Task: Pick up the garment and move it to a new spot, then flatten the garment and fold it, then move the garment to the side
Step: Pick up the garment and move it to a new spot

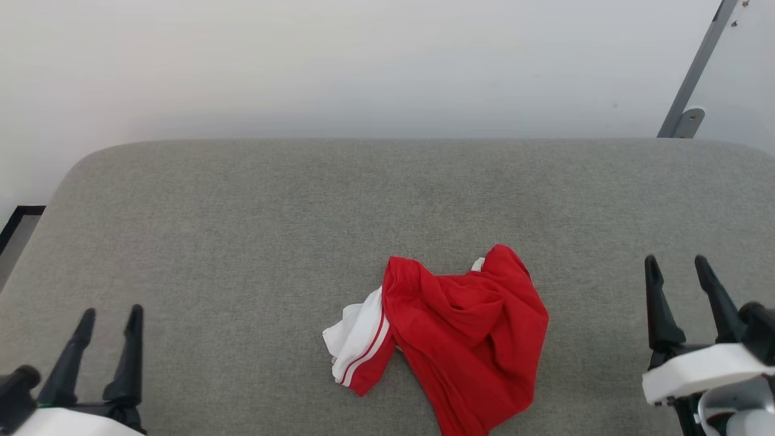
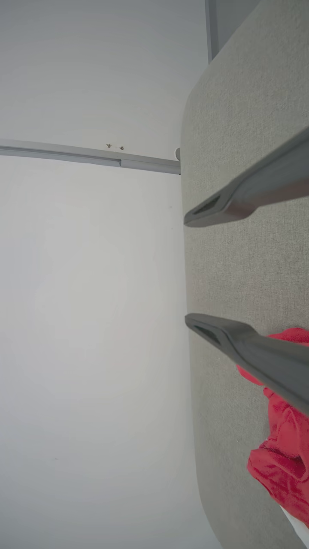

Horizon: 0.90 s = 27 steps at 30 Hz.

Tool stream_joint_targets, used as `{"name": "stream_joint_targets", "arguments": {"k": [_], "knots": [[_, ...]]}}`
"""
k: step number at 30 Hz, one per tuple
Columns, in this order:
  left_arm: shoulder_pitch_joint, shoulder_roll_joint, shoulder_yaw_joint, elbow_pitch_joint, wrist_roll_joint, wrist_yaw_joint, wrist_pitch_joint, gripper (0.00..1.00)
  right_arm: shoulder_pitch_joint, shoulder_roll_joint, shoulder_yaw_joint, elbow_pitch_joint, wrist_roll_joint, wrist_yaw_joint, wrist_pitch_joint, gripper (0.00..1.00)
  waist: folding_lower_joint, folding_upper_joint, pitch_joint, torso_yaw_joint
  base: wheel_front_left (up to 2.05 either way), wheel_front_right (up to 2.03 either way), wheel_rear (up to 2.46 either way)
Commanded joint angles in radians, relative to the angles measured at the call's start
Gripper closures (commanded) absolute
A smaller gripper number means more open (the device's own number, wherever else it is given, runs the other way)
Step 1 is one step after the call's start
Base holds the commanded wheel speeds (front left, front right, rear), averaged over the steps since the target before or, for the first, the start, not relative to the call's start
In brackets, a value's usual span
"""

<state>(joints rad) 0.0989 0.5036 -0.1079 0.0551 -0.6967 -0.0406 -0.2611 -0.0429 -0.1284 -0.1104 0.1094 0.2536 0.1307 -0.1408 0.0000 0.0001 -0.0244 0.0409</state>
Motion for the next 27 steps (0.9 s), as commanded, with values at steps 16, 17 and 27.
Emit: {"name": "stream_joint_targets", "arguments": {"k": [16, 17, 27], "knots": [[0.075, -0.151, 0.129, 0.02, 0.123, -0.086, -0.005, 0.0, 0.062, 0.023, -0.01, 0.032, 0.001, 0.0, -0.035, 0.0, 0.0, -0.0001, -0.008, 0.012, 0.0, 0.0, 0.0], [0.076, -0.159, 0.134, 0.019, 0.125, -0.088, -0.005, 0.0, 0.065, 0.024, -0.01, 0.033, 0.001, 0.0, -0.036, 0.0, 0.0, -0.0001, -0.009, 0.012, 0.0, 0.0, 0.0], [0.094, -0.194, 0.119, -0.001, 0.134, -0.09, -0.005, 0.0, 0.072, 0.035, -0.02, 0.029, -0.007, 0.0, -0.034, 0.0, 0.0, -0.0001, -0.014, 0.024, 0.0, 0.0, 0.0]]}}
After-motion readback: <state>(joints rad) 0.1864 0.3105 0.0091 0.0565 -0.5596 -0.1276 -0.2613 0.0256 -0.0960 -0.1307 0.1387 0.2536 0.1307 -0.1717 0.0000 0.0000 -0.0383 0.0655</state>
